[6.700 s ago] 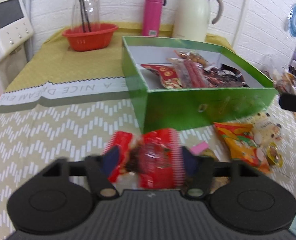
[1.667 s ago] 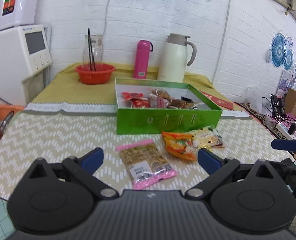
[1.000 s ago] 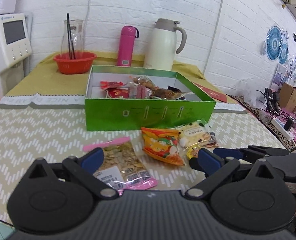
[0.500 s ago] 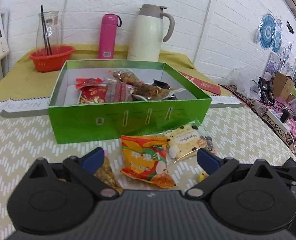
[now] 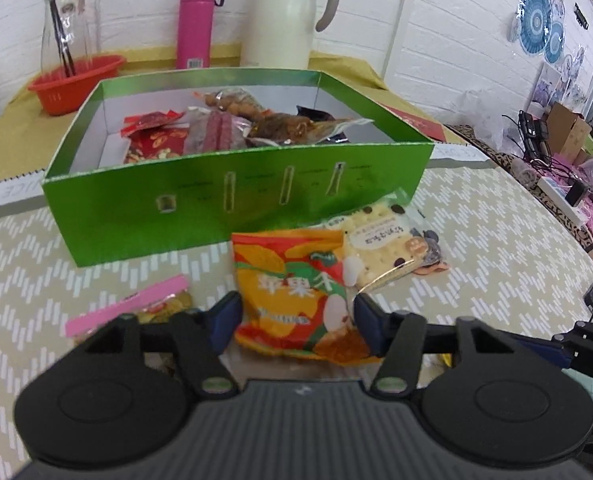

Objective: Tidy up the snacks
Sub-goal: 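Grasp the orange fruit-snack bag with the left tool while the right tool grasps the yellow jelly cup, then carry both snacks over the box and open both tools to drop them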

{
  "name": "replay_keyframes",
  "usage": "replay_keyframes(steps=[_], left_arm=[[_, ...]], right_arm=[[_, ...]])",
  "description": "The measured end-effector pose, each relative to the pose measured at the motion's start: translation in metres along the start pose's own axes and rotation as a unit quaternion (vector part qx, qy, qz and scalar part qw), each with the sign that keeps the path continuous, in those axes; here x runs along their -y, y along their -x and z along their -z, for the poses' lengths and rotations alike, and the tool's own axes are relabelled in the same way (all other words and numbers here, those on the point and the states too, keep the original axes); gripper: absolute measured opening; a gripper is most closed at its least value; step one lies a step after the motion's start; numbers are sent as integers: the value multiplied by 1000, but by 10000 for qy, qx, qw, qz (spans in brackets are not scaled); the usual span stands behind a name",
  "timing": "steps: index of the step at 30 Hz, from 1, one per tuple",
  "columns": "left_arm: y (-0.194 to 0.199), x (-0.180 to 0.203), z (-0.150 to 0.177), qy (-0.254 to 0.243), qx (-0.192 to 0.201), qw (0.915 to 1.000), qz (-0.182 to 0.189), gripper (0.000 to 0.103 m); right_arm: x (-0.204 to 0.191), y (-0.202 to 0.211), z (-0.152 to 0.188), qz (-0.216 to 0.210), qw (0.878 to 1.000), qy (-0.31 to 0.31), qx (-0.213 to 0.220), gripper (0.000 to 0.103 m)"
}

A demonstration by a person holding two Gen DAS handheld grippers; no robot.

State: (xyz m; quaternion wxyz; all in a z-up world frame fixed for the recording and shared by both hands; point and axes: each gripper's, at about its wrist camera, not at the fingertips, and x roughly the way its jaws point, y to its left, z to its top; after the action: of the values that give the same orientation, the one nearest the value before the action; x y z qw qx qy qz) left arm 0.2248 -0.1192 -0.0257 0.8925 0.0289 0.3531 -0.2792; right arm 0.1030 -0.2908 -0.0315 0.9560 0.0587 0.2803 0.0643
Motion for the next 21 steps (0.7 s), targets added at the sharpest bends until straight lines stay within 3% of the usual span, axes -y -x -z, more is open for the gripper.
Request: replay_keyframes(steps=[7, 21], left_arm=[[17, 3, 4, 1, 178, 9998, 52, 46], [96, -13, -19, 274, 1074, 9929, 437, 45]], right_arm=[[-3, 3, -1, -67, 10000, -34, 11, 56], [-15, 24, -46, -208, 9970, 266, 698, 55]])
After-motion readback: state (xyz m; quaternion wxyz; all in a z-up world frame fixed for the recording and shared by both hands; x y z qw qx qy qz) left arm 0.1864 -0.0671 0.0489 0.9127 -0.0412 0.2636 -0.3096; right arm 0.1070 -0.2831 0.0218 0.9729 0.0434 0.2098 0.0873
